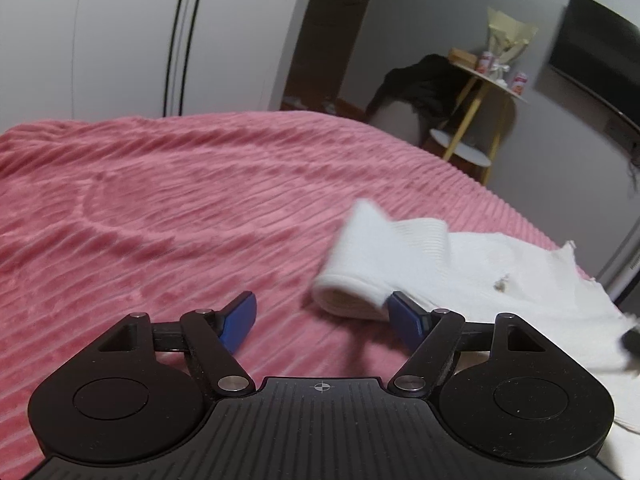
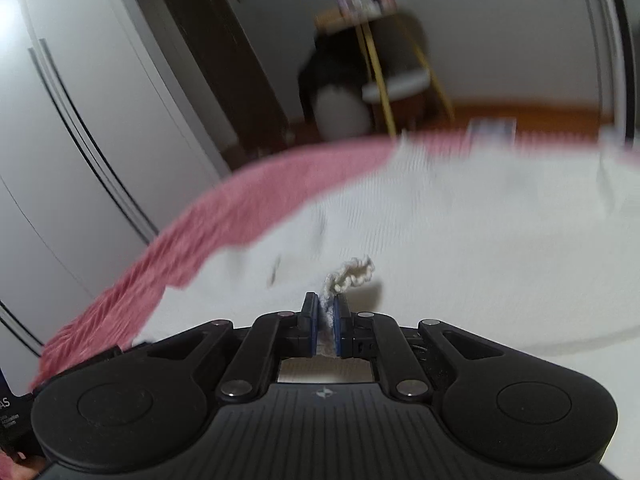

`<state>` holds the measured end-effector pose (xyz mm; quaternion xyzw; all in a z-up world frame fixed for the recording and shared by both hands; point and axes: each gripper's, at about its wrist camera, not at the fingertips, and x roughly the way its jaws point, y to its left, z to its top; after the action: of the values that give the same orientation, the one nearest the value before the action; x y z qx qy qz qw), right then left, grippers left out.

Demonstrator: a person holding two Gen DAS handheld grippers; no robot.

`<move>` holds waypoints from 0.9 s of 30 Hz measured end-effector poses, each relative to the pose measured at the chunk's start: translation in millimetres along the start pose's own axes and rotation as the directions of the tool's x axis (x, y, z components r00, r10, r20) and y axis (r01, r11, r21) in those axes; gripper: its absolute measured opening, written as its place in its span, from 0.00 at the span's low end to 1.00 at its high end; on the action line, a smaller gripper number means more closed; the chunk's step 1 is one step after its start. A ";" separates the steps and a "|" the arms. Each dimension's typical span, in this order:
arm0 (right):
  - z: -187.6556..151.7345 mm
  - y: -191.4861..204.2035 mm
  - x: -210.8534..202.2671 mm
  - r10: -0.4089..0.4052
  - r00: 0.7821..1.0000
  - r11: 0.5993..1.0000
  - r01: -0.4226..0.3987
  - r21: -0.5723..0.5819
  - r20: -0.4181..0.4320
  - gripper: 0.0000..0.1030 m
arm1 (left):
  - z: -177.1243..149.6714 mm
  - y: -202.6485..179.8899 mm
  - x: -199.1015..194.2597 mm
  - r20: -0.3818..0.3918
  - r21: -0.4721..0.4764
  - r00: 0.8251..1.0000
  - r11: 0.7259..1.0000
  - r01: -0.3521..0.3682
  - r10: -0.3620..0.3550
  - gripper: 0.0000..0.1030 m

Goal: Fold small clothes

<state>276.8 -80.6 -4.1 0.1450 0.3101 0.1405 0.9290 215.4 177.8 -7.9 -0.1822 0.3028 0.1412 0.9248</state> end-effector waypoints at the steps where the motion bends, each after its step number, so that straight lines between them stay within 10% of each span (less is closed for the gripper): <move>1: 4.1 -0.5 -8.2 -0.031 0.999 0.999 0.032 -0.034 0.033 0.07 | -0.5 -1.7 -0.7 0.001 0.005 1.000 1.000 0.006 -0.006 0.77; 11: 14.9 -79.8 -28.6 -0.402 0.912 0.907 0.409 -0.102 0.082 0.07 | -8.8 -20.9 5.5 -0.044 0.068 0.996 0.995 0.077 -0.074 0.77; 20: 5.0 -148.1 -16.5 -0.245 0.967 0.937 0.254 0.240 -0.067 0.28 | -20.2 -36.5 11.2 -0.073 0.141 0.989 0.980 0.139 -0.129 0.79; 27: 15.5 -118.9 -19.9 -0.369 0.929 0.929 0.369 0.032 0.021 0.06 | -23.0 -37.5 13.9 -0.087 0.146 0.988 0.980 0.137 -0.125 0.79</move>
<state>291.4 -199.6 -24.0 0.0987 0.3214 -0.0427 0.9408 228.4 136.7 -24.3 -0.1362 0.3357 0.0492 0.9307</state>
